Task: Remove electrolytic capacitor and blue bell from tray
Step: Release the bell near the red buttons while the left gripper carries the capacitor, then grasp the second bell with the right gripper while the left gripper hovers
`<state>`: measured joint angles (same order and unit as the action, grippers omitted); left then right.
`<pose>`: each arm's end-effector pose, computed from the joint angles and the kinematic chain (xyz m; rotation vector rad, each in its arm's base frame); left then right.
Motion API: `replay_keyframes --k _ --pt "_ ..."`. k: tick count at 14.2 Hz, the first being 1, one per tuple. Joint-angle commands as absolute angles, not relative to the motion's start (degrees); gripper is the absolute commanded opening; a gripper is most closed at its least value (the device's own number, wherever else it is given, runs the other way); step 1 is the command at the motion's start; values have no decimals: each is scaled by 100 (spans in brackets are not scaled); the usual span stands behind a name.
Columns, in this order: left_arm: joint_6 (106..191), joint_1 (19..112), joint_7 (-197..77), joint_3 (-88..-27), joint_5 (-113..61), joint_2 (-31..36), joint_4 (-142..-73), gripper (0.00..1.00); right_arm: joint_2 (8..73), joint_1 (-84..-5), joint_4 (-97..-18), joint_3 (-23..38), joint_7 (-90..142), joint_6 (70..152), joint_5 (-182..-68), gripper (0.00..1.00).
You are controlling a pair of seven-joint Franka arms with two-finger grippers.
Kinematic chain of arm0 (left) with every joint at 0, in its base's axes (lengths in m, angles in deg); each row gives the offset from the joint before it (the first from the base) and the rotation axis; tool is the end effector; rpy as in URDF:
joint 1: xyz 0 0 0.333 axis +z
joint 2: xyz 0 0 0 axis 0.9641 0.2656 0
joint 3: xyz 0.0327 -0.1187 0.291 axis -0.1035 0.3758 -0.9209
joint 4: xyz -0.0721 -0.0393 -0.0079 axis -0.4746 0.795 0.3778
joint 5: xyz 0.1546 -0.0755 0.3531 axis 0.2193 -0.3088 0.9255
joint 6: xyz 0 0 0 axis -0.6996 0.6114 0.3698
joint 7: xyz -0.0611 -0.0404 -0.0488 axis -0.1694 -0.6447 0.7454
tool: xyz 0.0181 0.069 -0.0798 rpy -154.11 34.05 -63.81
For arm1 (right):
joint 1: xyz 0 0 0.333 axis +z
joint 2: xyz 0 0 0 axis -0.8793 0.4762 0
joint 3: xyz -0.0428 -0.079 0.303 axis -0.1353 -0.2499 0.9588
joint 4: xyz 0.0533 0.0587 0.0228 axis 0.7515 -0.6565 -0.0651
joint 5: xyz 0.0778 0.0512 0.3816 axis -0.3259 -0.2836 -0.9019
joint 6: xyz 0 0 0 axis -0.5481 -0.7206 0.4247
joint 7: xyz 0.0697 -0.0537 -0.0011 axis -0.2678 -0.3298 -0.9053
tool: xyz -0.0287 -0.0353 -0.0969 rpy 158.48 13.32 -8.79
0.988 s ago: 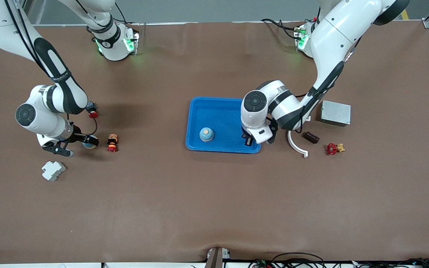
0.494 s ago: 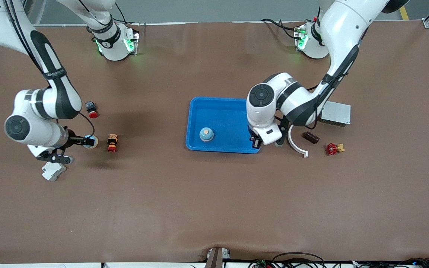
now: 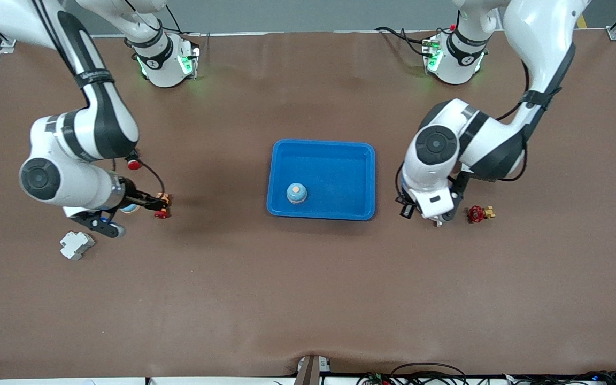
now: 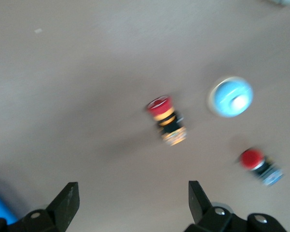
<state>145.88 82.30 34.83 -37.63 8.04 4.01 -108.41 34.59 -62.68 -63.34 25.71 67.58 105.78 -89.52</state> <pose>0.5790 -0.2668 0.3373 -2.5791 -1.5303 -0.0606 0.5950 0.1138 0.3492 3.0364 -0.6970 -0.3674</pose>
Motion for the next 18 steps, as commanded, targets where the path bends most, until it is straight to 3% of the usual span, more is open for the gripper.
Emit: replay_keyframes --k 1,10,18 --pt "14348 8653 2804 -3671 703 202 -10980 0 3216 -5798 -6377 2545 7606 10648 -9115 100" --pt "14294 9928 483 -3707 1000 211 -10972 0 3189 -4207 -6439 2536 10481 11368 -9124 100" --pt "14584 10640 -915 -3715 1054 325 -10945 0 3953 -3406 -6421 2519 11739 12747 -9045 100"
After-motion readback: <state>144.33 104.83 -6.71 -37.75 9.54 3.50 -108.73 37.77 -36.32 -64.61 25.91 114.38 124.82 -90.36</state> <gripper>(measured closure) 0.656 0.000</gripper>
